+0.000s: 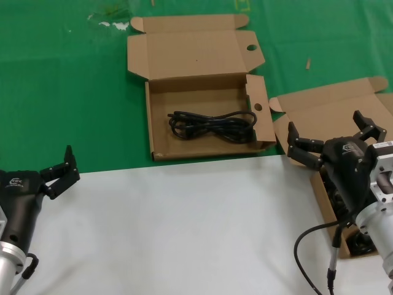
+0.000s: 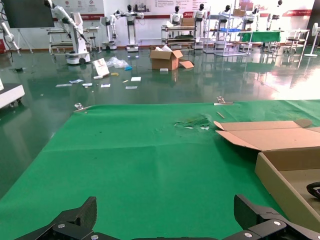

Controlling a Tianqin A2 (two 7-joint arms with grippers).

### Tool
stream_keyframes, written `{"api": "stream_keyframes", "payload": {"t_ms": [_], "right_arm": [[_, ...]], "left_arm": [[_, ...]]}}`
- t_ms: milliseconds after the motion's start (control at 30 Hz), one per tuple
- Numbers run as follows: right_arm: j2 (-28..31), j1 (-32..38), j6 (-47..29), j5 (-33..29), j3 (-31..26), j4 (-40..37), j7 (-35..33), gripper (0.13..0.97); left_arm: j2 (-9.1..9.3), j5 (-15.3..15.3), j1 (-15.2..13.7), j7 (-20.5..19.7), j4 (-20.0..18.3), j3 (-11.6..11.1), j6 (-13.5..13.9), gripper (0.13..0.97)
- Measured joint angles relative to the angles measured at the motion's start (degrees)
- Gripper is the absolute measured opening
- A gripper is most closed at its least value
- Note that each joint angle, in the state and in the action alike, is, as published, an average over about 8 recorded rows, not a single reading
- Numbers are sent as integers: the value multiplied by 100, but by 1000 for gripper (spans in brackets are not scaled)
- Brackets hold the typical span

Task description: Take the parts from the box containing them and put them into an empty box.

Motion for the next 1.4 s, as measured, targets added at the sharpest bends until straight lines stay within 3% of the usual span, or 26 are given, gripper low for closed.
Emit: {"api": "stream_keyframes", "payload": {"t_ms": [1400], "right_arm": [[0, 0, 0, 0, 0, 0, 0, 966]], "left_arm": [[0, 0, 0, 0, 0, 0, 0, 966]]}}
